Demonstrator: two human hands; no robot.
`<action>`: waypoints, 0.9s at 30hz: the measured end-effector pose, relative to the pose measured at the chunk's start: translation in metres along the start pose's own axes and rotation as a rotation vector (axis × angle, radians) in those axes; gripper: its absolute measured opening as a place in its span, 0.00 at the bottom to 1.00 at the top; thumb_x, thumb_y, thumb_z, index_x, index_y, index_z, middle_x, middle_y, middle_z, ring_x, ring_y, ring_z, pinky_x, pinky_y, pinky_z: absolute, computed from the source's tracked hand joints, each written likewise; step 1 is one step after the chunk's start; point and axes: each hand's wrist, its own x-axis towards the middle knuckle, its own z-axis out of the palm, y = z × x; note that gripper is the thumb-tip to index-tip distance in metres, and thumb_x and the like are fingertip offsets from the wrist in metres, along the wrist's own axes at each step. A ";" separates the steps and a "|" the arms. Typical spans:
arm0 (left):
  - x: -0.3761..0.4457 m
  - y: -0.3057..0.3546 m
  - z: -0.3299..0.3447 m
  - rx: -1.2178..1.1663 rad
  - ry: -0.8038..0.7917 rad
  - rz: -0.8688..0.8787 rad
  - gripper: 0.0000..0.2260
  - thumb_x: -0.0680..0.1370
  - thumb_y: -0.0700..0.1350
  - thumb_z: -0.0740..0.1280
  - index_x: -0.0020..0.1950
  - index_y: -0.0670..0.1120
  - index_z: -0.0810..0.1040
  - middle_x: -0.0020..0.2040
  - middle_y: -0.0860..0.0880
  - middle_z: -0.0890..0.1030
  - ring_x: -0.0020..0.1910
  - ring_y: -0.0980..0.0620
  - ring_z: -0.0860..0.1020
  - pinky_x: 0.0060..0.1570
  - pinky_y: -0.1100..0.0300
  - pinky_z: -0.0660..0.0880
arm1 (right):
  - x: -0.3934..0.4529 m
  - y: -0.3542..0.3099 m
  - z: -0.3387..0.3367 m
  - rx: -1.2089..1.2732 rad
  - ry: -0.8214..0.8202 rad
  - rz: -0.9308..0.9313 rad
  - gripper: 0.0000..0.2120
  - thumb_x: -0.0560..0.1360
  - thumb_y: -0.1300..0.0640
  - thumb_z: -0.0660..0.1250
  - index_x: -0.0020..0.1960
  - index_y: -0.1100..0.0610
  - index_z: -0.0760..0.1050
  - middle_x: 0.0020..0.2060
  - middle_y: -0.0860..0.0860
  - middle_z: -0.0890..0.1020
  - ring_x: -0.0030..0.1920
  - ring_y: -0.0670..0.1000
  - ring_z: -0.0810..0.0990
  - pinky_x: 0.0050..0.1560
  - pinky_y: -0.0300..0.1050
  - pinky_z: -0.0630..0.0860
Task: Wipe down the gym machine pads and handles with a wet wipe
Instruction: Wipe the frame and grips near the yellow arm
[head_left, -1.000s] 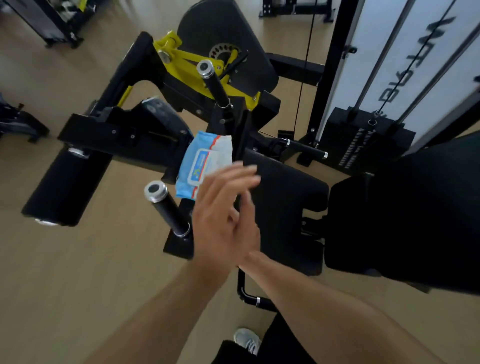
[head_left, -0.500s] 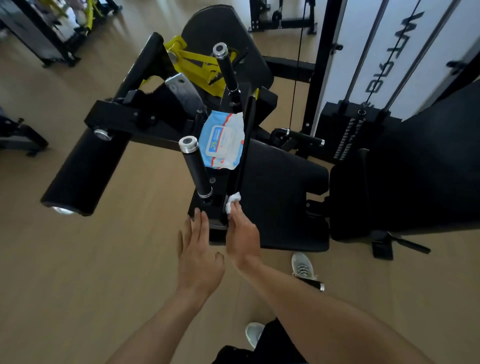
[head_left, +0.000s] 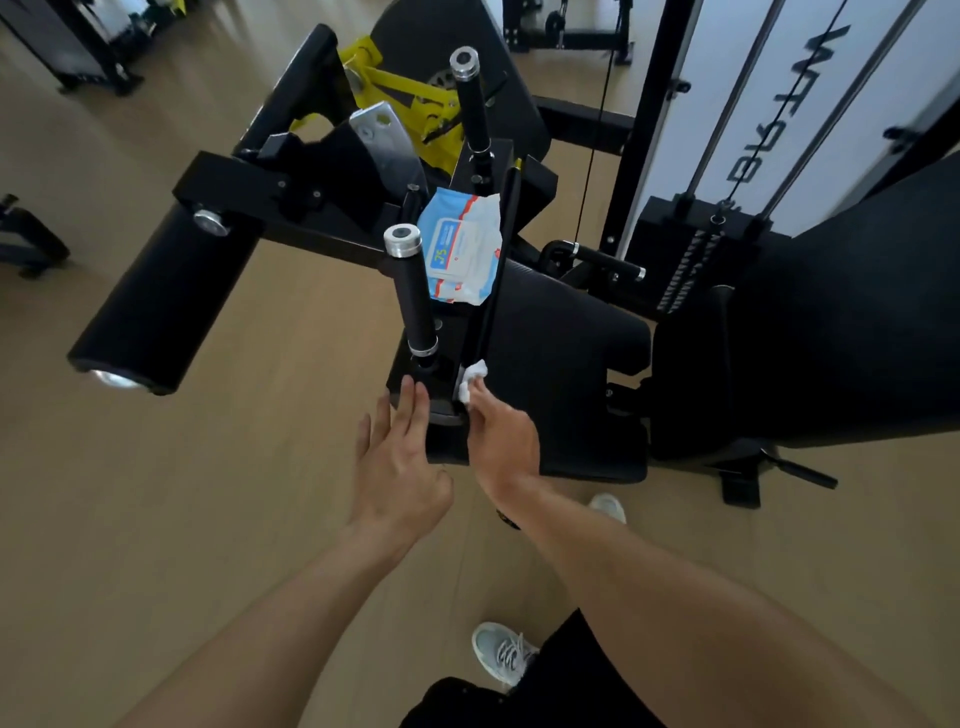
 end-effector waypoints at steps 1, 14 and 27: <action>0.000 -0.001 0.002 -0.015 0.009 0.005 0.44 0.73 0.44 0.65 0.84 0.48 0.45 0.84 0.53 0.42 0.83 0.49 0.42 0.81 0.49 0.44 | -0.007 0.002 0.003 -0.011 -0.007 0.000 0.18 0.86 0.57 0.57 0.74 0.49 0.72 0.54 0.52 0.86 0.44 0.55 0.85 0.46 0.53 0.82; -0.073 0.010 0.008 -0.901 0.365 -0.435 0.15 0.77 0.31 0.65 0.39 0.48 0.83 0.38 0.57 0.84 0.43 0.57 0.81 0.47 0.56 0.77 | -0.080 -0.011 -0.025 0.552 -0.400 0.307 0.09 0.82 0.55 0.64 0.53 0.49 0.83 0.45 0.49 0.87 0.46 0.47 0.85 0.51 0.51 0.80; -0.055 0.043 -0.017 -1.153 0.383 -0.521 0.03 0.77 0.42 0.74 0.47 0.49 0.86 0.41 0.54 0.87 0.42 0.57 0.84 0.44 0.65 0.80 | -0.045 -0.042 -0.068 0.437 -0.501 0.093 0.10 0.83 0.49 0.65 0.58 0.41 0.84 0.44 0.41 0.87 0.47 0.43 0.86 0.52 0.54 0.83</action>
